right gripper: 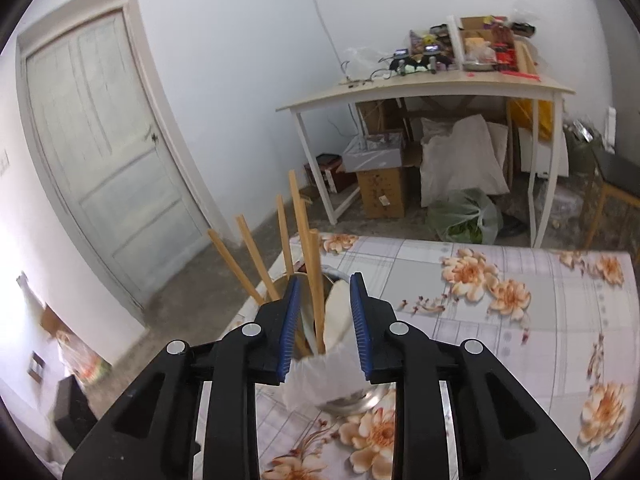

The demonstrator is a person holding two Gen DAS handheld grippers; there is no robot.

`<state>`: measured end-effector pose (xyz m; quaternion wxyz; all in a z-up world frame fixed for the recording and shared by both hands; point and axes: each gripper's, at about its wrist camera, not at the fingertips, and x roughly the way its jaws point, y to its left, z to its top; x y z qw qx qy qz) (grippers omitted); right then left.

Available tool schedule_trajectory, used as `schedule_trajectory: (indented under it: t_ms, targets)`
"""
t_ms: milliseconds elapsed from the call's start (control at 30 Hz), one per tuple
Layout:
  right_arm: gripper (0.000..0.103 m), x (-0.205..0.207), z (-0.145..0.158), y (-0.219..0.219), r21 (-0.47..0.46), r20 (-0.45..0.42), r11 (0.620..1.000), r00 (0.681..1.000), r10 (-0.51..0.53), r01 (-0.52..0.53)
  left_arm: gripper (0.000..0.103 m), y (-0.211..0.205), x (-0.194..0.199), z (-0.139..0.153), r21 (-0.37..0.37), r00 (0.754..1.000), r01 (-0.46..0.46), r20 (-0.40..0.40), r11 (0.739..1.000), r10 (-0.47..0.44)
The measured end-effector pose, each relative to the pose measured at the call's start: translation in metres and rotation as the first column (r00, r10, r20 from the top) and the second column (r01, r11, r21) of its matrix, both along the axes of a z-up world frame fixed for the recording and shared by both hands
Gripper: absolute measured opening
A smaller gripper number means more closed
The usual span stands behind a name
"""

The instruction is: Organize utensils

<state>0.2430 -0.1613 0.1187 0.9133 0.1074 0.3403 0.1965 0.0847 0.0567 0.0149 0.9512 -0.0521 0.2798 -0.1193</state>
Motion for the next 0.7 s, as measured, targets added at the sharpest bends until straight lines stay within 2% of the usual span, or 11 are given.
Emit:
schedule_trajectory:
  t_ms: [100,200,267,333,433,633,700]
  targets:
    - [0.035,-0.026,0.003,-0.018,0.049,0.011,0.998,0.999,-0.031,0.030,0.097,-0.003,-0.004,0.004,-0.007,1.000,-0.008,-0.003,1.000,0.008]
    - [0.046,-0.055,-0.005,-0.030,0.081,-0.003,0.995,0.999,-0.054,0.054,0.097,-0.008,-0.010,0.009,-0.014,1.000,-0.011,-0.006,1.000,0.011]
    - [0.050,-0.083,-0.014,-0.030,0.044,-0.015,0.996,0.997,-0.080,0.080,0.097,-0.012,-0.012,0.011,0.003,1.000,-0.012,-0.021,1.000,0.012]
    - [0.060,-0.107,-0.022,-0.025,0.002,-0.017,0.996,0.996,-0.093,0.093,0.097,-0.018,-0.017,0.012,0.018,1.000,-0.010,-0.025,1.000,0.010]
    - [0.069,-0.137,-0.033,-0.019,-0.046,-0.014,0.991,0.992,-0.123,0.123,0.097,-0.023,-0.023,0.014,0.037,0.999,-0.029,-0.032,0.999,0.030]
    - [0.080,-0.172,-0.043,-0.019,-0.146,0.030,0.962,0.973,-0.229,0.231,0.097,-0.028,-0.031,0.027,0.099,0.992,-0.113,-0.037,0.989,0.117]
    - [0.083,-0.180,-0.045,-0.019,-0.177,0.041,0.955,0.971,-0.236,0.239,0.097,-0.031,-0.034,0.031,0.139,0.989,-0.133,-0.045,0.981,0.141]
